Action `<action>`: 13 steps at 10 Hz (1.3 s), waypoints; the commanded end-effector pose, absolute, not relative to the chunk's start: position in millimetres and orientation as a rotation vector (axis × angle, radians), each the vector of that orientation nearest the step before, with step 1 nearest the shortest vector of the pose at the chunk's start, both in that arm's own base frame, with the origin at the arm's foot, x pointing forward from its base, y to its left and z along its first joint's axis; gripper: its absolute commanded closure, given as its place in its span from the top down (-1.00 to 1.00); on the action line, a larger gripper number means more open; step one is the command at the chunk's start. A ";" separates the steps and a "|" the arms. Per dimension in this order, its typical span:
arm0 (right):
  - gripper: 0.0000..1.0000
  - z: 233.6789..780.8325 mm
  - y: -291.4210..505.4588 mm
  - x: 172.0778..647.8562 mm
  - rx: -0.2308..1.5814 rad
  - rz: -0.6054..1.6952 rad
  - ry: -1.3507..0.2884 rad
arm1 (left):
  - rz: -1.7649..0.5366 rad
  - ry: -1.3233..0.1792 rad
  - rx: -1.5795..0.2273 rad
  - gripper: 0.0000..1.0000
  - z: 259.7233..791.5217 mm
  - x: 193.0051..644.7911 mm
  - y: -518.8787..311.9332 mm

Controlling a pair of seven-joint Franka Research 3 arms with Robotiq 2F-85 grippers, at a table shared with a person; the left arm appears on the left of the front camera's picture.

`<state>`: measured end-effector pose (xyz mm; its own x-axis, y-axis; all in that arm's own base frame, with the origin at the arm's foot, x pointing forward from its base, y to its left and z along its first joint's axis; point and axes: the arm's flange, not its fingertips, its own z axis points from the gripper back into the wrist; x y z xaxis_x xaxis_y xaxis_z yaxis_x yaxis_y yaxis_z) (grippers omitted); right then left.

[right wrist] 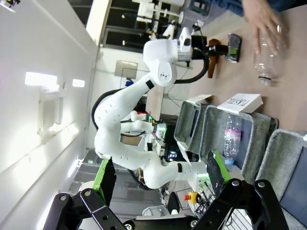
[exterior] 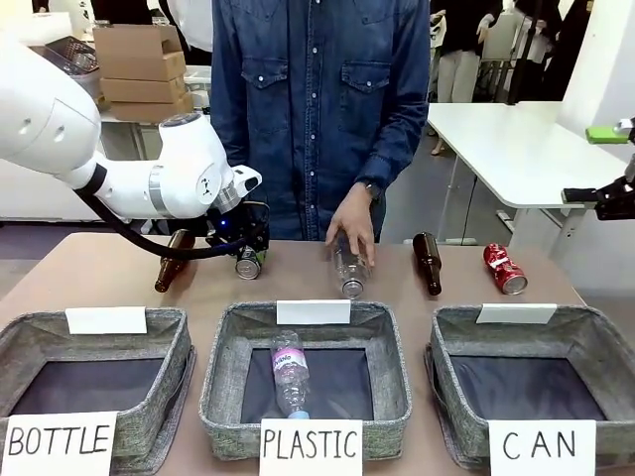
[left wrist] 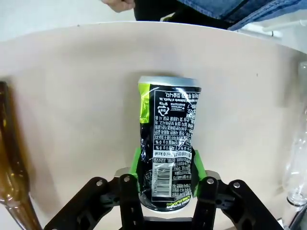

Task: Sort the can waste into the basket.
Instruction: Pick up the can waste from the table and place it in the right Fabric basket.

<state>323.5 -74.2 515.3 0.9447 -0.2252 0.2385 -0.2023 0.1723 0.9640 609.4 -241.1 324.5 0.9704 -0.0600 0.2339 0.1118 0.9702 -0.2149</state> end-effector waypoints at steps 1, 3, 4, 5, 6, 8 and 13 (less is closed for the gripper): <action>1.00 515.4 -74.6 325.1 1.413 0.008 -0.384 | -0.042 -0.228 -0.208 -1.00 323.1 600.7 -227.5; 1.00 515.4 -74.6 325.1 1.413 0.008 -0.384 | -0.021 -0.167 -0.298 -1.00 345.1 591.9 -205.6; 1.00 515.4 -74.6 325.1 1.413 0.008 -0.384 | -0.065 -0.107 -0.404 -1.00 373.8 577.9 -182.4; 1.00 515.4 -74.6 325.1 1.413 0.008 -0.384 | -0.136 -0.074 -0.510 -1.00 410.1 555.4 -152.9; 1.00 515.4 -74.6 325.1 1.413 0.008 -0.384 | -0.228 -0.091 -0.610 -1.00 451.9 525.0 -115.9; 1.00 515.4 -74.6 325.1 1.413 0.008 -0.384 | -0.392 -0.110 -0.759 -1.00 505.9 462.7 -54.3; 1.00 515.4 -74.6 325.1 1.413 0.008 -0.384 | -0.867 -0.355 -1.106 -1.00 562.1 324.6 87.4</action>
